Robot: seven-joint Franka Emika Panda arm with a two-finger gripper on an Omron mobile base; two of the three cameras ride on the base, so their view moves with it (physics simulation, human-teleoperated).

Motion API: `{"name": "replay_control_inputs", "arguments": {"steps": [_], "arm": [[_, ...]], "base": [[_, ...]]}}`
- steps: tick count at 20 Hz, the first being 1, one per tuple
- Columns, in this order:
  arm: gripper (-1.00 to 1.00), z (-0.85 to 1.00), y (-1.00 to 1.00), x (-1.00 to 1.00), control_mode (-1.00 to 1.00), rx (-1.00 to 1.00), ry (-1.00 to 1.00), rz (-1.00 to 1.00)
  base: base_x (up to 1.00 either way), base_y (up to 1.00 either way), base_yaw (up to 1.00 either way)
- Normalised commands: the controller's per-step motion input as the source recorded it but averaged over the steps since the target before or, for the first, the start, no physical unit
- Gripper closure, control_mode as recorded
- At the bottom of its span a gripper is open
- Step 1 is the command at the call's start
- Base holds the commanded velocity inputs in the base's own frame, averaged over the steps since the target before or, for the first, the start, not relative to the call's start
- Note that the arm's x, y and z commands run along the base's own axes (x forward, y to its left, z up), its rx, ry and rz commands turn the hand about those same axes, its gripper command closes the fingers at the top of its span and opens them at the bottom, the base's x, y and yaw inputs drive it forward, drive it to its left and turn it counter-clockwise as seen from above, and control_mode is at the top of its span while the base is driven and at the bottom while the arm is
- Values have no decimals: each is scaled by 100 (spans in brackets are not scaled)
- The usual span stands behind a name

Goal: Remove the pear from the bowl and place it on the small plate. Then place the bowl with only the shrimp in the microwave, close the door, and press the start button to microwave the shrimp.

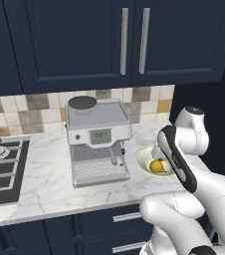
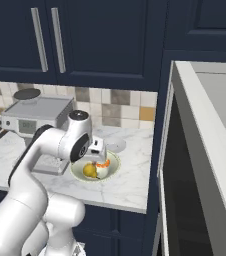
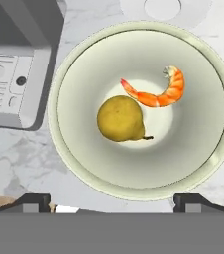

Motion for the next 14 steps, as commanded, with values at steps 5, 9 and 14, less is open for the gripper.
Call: {"name": "replay_control_inputs", "arguments": {"steps": [5, 9, 14], "arm": [[-100, -34, -6, 15, -100, -1, 1, 16], [-100, -15, -2, 38, -100, 0, 5, 12], [-100, -17, 1, 34, -100, 0, 9, 8]], "base": [[0, 0, 0], [0, 0, 0], [0, 0, 0]]}}
